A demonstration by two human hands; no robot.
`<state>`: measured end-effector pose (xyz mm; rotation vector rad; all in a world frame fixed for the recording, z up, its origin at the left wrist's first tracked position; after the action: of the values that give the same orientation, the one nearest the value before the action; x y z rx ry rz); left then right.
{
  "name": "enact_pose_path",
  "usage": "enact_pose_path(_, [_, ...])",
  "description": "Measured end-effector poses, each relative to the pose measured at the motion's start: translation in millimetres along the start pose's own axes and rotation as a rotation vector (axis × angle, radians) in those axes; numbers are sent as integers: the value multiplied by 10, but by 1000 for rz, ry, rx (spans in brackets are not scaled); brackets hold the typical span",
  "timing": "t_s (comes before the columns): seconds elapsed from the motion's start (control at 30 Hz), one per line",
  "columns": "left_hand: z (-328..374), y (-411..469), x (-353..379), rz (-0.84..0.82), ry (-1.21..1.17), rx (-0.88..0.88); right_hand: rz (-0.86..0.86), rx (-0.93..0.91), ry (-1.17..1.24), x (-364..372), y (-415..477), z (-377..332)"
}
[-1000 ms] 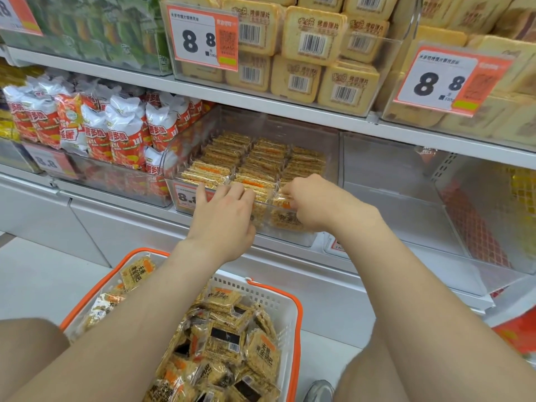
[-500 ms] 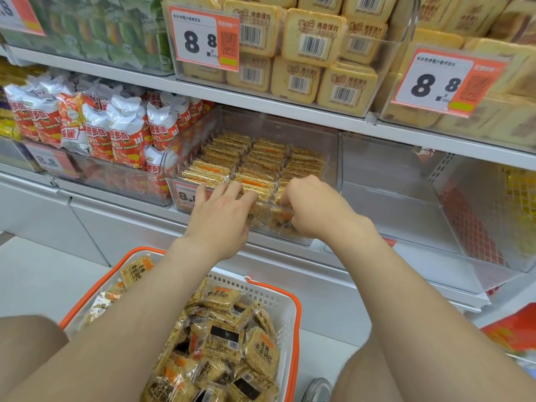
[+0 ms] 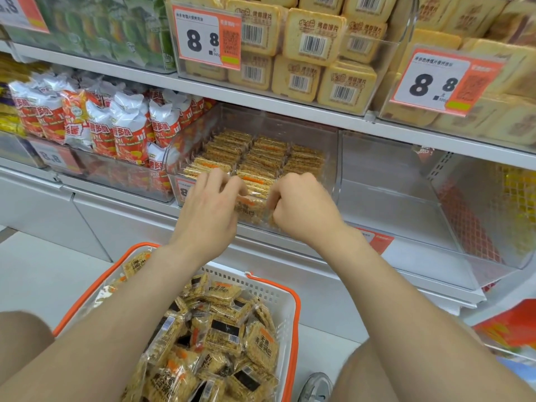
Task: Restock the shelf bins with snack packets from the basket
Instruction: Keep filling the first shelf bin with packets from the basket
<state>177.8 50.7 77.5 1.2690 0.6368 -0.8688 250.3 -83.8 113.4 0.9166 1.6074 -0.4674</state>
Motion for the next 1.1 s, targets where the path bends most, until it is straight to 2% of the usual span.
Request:
enact_pose_path(0.07, [-87, -84, 69, -99, 17, -25, -238, -83, 16, 292, -95, -159])
enact_pose_path(0.13, [-214, -242, 250, -380, 23, -107, -518, -139, -55, 641, -281, -289])
enact_pose_path(0.23, [-332, -684, 546, -792, 115, -159, -804, -208, -174, 1066, -570, -480])
enact_pose_path(0.3, [-332, -952, 707, -963, 139, -150, -888, -245, -257, 1215, -685, -581])
enact_pose_path(0.4, [-378, -1310, 852, -1192, 236, -167, -908, -291, -324, 1292, -770, -759])
enact_pose_path(0.53, [-625, -1713, 1016, -1363, 433, -228, -896, -321, -337, 1344, -779, -934])
enact_pose_path(0.67, [-692, -1912, 1056, -1421, 452, -295, -881, -340, -304, 1354, -710, -1070])
enact_pose_path(0.87, [-608, -1716, 890, -1384, 186, -356, -896, -337, -288, 1299, -608, -1163])
enact_pose_path(1.0, [-564, -1329, 699, -1136, -45, -385, -845, -289, -253, 1089, -415, -1118])
enact_pose_path(1.03, [-600, -1231, 641, -1037, -177, -454, -821, -279, -235, 992, -363, -1096])
enact_pose_path(1.1, [-668, -1127, 501, -852, -541, -701, -750, -266, -199, 769, -258, -1043])
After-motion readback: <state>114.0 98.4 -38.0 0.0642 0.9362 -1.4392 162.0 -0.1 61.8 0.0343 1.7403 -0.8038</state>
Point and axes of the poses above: each hand's wrist, its own y-axis towards the middle knuckle, its own x-axis out of the palm, z = x × y, the point moved 7 cm from there along y, towards the middle knuckle, and after that the axes turned 1 degree about -z, right-handed, at the moved point
